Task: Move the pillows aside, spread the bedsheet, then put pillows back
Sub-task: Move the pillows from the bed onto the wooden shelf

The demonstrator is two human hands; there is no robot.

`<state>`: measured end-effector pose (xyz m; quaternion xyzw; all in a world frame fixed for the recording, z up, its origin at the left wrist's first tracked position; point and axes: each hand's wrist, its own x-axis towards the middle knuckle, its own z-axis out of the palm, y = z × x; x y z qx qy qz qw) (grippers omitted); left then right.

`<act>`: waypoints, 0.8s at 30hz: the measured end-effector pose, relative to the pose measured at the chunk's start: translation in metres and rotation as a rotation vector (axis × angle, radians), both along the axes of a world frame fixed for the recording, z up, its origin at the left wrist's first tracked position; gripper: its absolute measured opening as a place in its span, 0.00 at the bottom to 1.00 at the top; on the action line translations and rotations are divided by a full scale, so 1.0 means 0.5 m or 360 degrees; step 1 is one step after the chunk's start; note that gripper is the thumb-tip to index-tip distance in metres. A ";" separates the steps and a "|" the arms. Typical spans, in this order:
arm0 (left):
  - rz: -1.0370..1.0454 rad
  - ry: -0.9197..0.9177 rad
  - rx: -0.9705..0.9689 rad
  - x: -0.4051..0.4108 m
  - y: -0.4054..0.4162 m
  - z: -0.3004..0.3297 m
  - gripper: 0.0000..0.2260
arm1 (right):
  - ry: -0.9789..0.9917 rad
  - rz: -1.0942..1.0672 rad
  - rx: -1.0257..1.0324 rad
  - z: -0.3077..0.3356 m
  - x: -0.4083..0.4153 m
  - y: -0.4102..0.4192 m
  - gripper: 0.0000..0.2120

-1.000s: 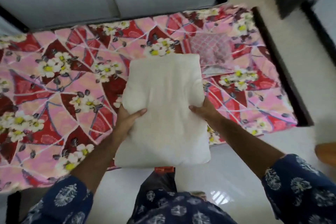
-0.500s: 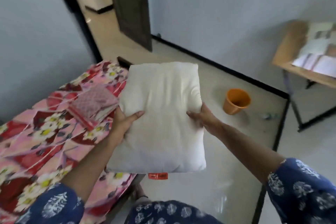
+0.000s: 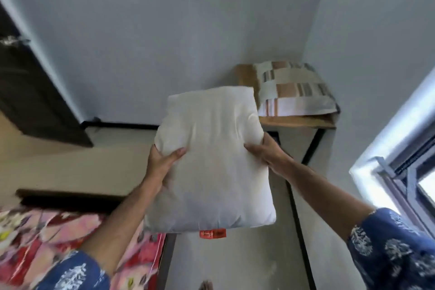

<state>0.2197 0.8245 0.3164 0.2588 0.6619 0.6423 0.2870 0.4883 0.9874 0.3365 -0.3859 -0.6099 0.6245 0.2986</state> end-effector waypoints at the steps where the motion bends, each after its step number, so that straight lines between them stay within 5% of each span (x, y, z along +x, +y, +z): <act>1: -0.0061 0.0026 0.0028 -0.006 0.061 0.014 0.25 | 0.0011 -0.0062 -0.0003 0.013 0.003 0.045 0.31; 8: -0.0387 0.0034 0.0100 -0.051 0.405 0.088 0.40 | 0.0011 -0.0365 0.0076 0.102 0.036 0.288 0.28; 13: -0.0629 0.0097 0.0186 -0.021 0.656 0.103 0.30 | 0.0003 -0.0668 0.0121 0.161 0.078 0.492 0.23; 18: -0.0696 0.0227 0.0224 0.022 0.895 0.095 0.31 | -0.0143 -0.0766 0.0307 0.196 0.122 0.725 0.21; 24: -0.0858 0.0265 0.0117 0.100 1.155 0.095 0.36 | -0.0718 -0.0934 0.0619 0.198 0.177 1.024 0.36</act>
